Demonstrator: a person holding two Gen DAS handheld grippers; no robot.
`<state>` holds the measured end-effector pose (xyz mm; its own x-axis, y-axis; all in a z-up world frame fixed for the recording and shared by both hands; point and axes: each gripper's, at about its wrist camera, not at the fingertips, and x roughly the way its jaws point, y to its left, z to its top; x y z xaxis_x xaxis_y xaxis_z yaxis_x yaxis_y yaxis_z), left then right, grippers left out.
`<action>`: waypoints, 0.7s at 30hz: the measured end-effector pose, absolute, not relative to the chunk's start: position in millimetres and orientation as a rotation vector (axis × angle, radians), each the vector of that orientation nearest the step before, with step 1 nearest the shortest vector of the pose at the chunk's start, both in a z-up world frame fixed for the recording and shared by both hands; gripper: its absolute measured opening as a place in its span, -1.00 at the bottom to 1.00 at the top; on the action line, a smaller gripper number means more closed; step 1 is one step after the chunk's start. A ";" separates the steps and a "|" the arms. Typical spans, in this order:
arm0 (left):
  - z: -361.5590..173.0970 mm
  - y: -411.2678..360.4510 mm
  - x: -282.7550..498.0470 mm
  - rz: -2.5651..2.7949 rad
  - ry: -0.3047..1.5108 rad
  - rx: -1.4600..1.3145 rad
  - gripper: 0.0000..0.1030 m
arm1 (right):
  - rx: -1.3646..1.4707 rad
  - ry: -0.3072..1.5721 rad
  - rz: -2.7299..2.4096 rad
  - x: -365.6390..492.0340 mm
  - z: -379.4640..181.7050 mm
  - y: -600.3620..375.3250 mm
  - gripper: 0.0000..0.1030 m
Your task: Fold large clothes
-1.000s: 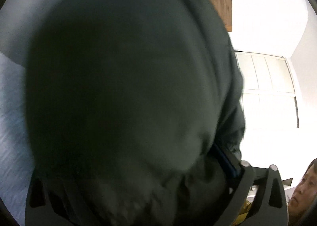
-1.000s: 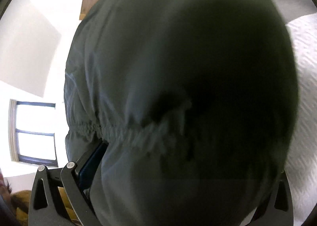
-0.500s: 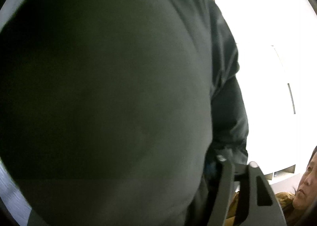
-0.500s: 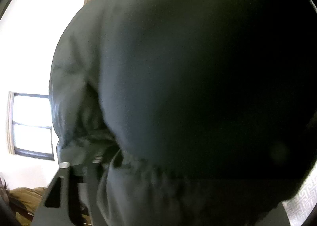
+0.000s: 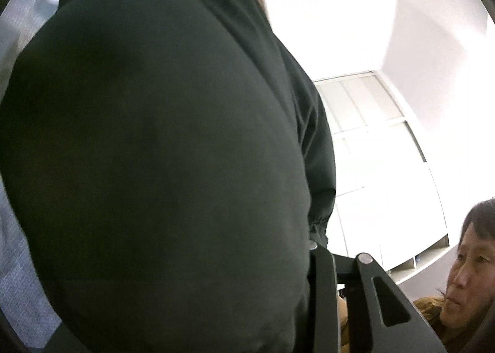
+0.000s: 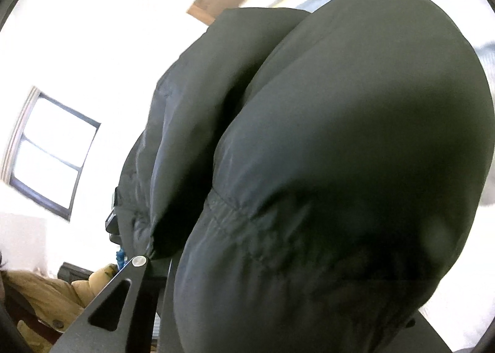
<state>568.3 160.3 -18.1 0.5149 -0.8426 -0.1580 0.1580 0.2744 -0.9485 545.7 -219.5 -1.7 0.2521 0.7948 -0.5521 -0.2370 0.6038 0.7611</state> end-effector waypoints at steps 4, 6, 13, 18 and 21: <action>13.2 161.1 558.8 -0.797 0.711 -1.070 -0.37 | 0.600 1.052 0.794 538.9 29.1 -213.2 -0.51; 25.2 161.4 550.3 -0.809 0.684 -1.075 -0.37 | 0.626 1.034 0.811 532.0 44.3 -210.8 -0.51; 35.6 156.0 522.2 -0.823 0.647 -1.055 -0.37 | 0.716 1.008 0.826 495.3 55.8 -215.8 -0.50; -15.2 146.6 524.5 -0.738 0.743 -0.972 -0.37 | 0.722 1.068 0.721 481.4 -1.0 -231.4 -0.49; -63.8 139.2 537.1 -0.643 0.853 -0.859 -0.37 | 0.659 1.131 0.625 472.1 -52.6 -227.5 -0.45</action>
